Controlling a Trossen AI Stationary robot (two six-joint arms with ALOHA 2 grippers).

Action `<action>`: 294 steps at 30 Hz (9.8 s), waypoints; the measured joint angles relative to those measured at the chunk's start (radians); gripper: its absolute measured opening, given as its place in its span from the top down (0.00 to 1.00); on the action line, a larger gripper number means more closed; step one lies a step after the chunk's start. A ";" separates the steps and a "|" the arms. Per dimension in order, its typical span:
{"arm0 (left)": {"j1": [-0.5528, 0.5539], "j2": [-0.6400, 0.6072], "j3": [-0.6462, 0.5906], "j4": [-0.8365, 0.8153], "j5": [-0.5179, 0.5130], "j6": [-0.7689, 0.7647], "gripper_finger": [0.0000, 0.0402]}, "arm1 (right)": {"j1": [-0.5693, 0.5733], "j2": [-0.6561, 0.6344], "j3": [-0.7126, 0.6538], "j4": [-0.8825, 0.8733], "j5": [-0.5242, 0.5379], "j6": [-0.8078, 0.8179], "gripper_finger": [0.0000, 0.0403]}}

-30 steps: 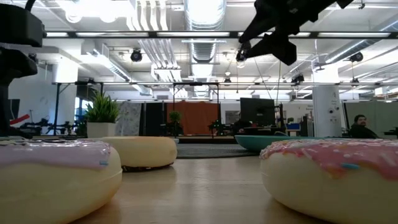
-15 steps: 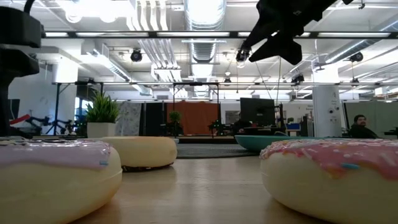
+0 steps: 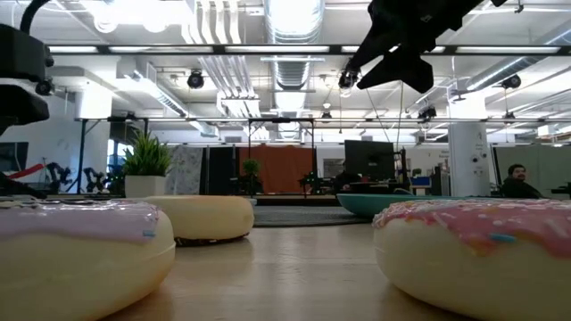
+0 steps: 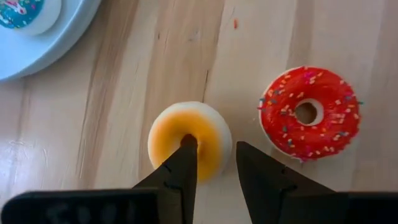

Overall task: Pick & Place donuts
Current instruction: Put the top small orange donut on the light blue plate

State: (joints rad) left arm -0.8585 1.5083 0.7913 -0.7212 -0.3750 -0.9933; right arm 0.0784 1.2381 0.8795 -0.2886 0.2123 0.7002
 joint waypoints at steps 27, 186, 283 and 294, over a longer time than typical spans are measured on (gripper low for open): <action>0.006 0.061 -0.012 0.082 -0.012 -0.077 0.99 | -0.011 0.006 -0.004 0.001 -0.007 0.105 0.58; 0.465 -0.739 -0.107 0.275 -0.113 0.138 0.68 | -0.191 1.165 1.165 -0.476 -0.660 -0.362 0.93; 0.444 -0.727 -0.158 0.310 -0.271 0.031 0.68 | 0.056 0.781 0.838 0.095 0.477 -0.619 0.97; 0.469 -0.642 -0.158 0.532 -0.323 0.304 0.68 | 0.073 0.773 0.817 0.112 0.506 -0.542 0.97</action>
State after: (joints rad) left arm -0.3897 0.8663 0.6338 -0.1894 -0.6982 -0.6896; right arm 0.1515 2.0111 1.6966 -0.1768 0.7181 0.1581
